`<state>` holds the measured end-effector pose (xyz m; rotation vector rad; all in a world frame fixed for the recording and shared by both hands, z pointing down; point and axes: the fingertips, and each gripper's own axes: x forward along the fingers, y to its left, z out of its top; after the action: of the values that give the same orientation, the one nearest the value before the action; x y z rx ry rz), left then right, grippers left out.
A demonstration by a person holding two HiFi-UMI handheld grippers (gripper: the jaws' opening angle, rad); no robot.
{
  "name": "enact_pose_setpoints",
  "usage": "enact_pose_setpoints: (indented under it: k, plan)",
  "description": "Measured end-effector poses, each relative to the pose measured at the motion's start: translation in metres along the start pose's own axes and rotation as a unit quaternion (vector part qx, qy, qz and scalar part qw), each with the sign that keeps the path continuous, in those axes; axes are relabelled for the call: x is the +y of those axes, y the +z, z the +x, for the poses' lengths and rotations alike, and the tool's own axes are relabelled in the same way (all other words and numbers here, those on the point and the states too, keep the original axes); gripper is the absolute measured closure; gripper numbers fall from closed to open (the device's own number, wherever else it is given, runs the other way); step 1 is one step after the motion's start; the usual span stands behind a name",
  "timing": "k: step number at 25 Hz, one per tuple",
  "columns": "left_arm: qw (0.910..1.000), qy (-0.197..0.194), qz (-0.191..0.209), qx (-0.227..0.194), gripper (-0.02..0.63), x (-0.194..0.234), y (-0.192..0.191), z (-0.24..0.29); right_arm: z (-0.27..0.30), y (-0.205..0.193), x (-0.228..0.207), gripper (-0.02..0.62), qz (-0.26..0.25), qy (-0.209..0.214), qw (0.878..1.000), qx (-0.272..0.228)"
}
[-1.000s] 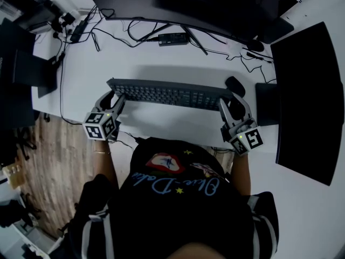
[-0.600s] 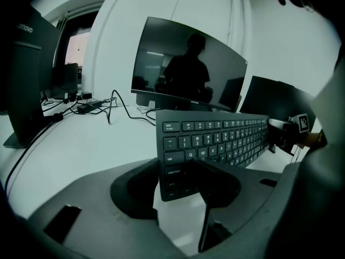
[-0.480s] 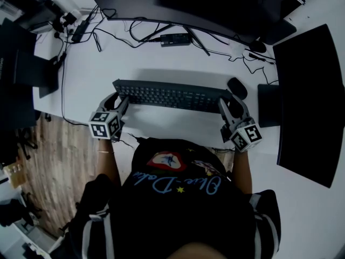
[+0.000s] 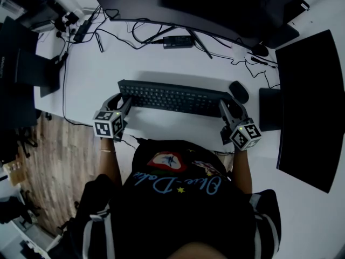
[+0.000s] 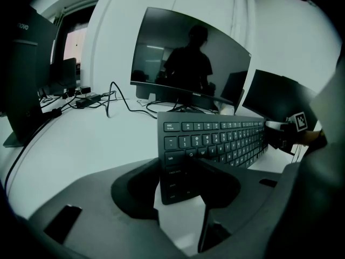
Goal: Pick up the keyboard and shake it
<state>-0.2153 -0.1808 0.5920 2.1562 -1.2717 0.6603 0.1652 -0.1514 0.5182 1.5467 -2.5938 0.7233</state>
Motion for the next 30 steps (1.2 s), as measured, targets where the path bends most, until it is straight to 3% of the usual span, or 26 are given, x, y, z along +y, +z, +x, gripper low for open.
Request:
enact_pose_setpoints:
  k: [13, 30]
  plan:
    - [1.0, 0.004, -0.005, 0.007, 0.425, 0.007, 0.002, 0.012, 0.019, -0.018, -0.018, 0.481, 0.047, -0.013, 0.998, 0.029]
    - [0.9995, -0.009, -0.026, 0.015, 0.426, 0.008, 0.002, 0.024, 0.036, -0.034, -0.038, 0.471, 0.066, -0.036, 0.995, 0.072]
